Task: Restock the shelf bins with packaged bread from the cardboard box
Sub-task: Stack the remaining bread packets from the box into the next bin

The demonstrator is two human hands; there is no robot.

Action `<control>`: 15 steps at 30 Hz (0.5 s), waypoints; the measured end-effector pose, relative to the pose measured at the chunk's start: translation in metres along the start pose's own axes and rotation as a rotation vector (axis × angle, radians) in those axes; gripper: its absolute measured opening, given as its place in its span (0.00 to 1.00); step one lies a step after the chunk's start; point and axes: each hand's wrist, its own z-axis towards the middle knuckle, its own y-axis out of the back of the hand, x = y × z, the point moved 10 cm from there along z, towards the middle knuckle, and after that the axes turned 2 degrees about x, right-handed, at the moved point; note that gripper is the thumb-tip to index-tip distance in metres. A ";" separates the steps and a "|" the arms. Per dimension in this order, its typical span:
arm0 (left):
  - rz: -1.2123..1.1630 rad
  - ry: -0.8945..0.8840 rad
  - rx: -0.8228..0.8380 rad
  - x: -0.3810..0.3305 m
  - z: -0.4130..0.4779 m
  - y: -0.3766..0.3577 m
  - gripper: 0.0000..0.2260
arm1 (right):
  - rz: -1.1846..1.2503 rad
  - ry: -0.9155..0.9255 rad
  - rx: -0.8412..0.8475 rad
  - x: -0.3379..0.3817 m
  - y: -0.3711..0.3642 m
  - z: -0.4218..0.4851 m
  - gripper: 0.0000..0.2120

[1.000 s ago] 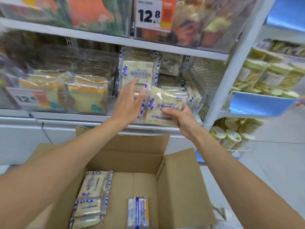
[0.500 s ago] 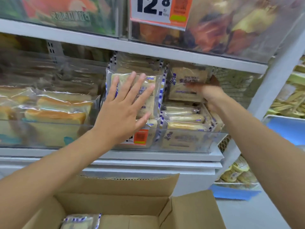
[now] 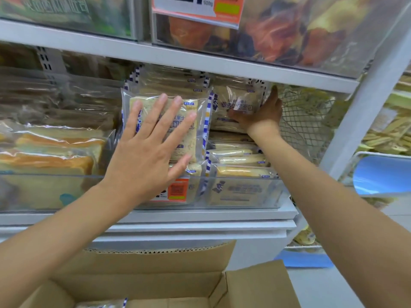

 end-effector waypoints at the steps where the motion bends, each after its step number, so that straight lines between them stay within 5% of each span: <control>1: 0.002 -0.001 -0.003 0.000 0.000 0.000 0.30 | 0.010 0.088 -0.028 0.007 0.003 -0.005 0.56; 5: 0.003 0.001 -0.006 0.000 0.000 0.000 0.30 | -0.121 0.332 0.119 0.024 -0.016 -0.023 0.45; 15: -0.008 0.003 -0.015 0.001 -0.001 0.000 0.30 | -0.267 0.344 0.111 0.023 -0.020 -0.016 0.44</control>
